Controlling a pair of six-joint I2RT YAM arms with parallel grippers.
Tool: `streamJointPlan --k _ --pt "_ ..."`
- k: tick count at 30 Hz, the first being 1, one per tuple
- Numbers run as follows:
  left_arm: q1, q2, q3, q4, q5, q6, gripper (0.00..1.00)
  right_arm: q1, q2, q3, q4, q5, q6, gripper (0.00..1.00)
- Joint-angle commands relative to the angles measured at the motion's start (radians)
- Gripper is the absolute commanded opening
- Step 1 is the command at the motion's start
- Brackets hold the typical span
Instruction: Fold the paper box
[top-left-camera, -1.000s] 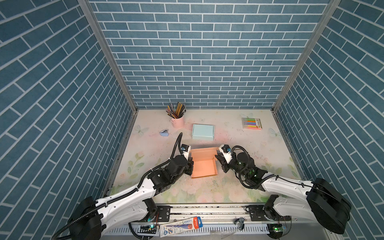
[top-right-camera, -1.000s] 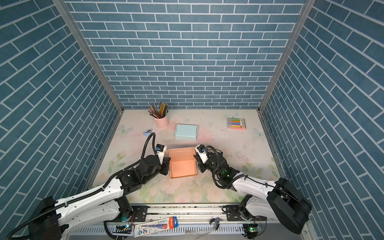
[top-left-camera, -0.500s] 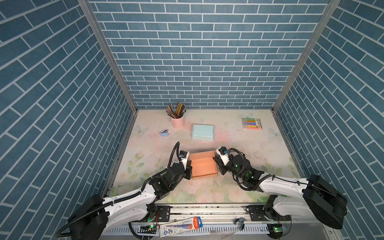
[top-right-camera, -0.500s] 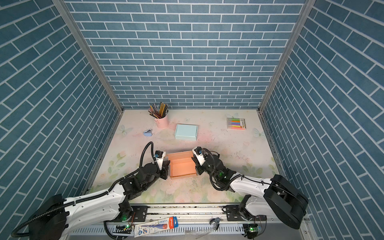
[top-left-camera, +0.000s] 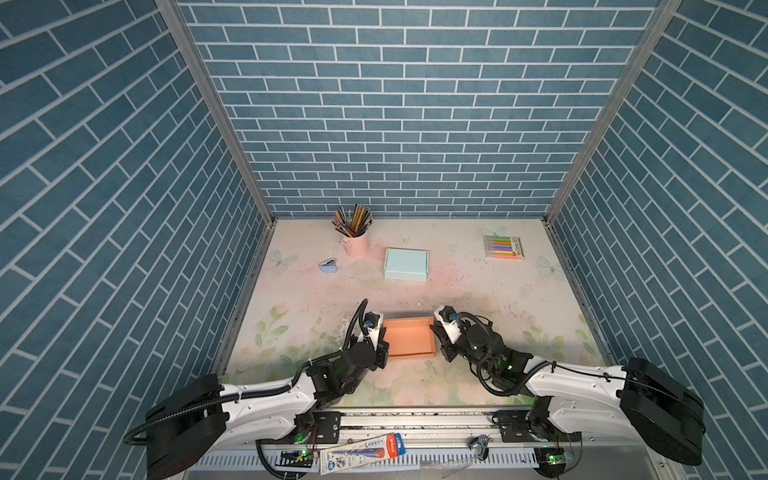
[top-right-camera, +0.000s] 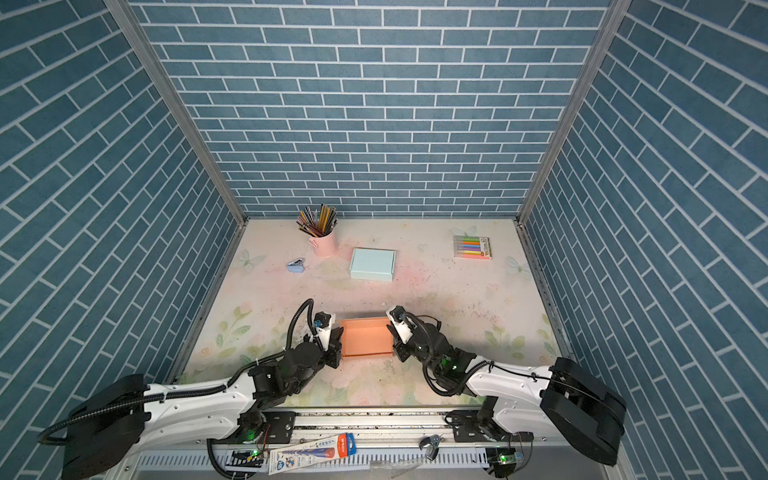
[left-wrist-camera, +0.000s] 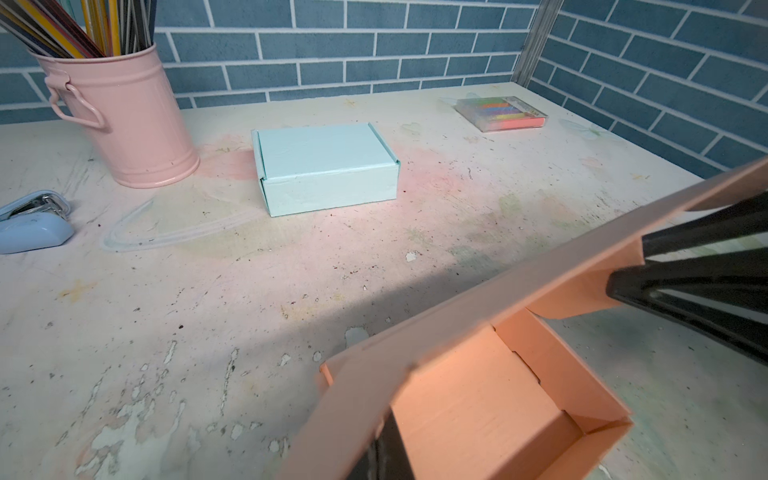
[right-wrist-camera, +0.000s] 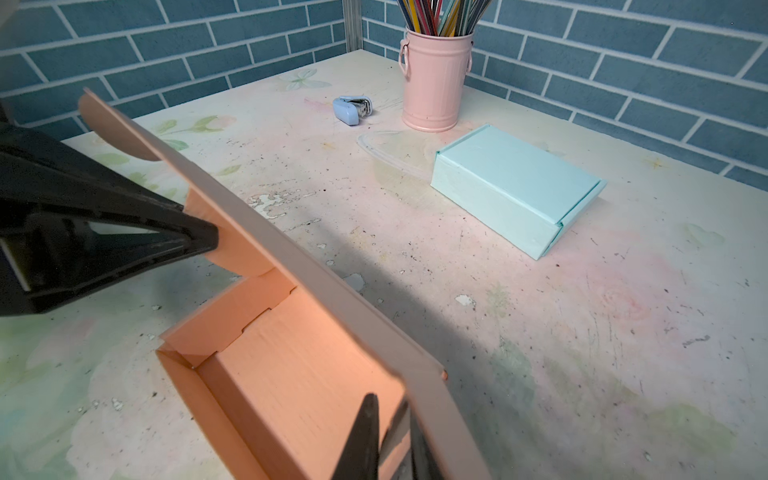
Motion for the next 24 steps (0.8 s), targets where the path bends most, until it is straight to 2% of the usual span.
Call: streamJointPlan --k 1,13,20,24 --pt "-0.041 0.032 -0.027 -0.001 -0.021 -0.023 0.00 0.018 -0.023 -0.018 0.020 -0.010 0.010 0.16" --pt "-0.120 0.097 -0.044 0.031 -0.113 -0.063 0.00 0.041 -0.095 -0.093 0.011 0.012 0.052 0.22" --pt "-0.122 0.081 -0.050 0.022 -0.112 -0.069 0.00 0.042 -0.215 -0.182 0.058 0.009 0.097 0.27" --pt "-0.121 0.060 -0.054 0.010 -0.103 -0.072 0.00 0.042 -0.274 -0.204 0.026 0.030 0.126 0.24"
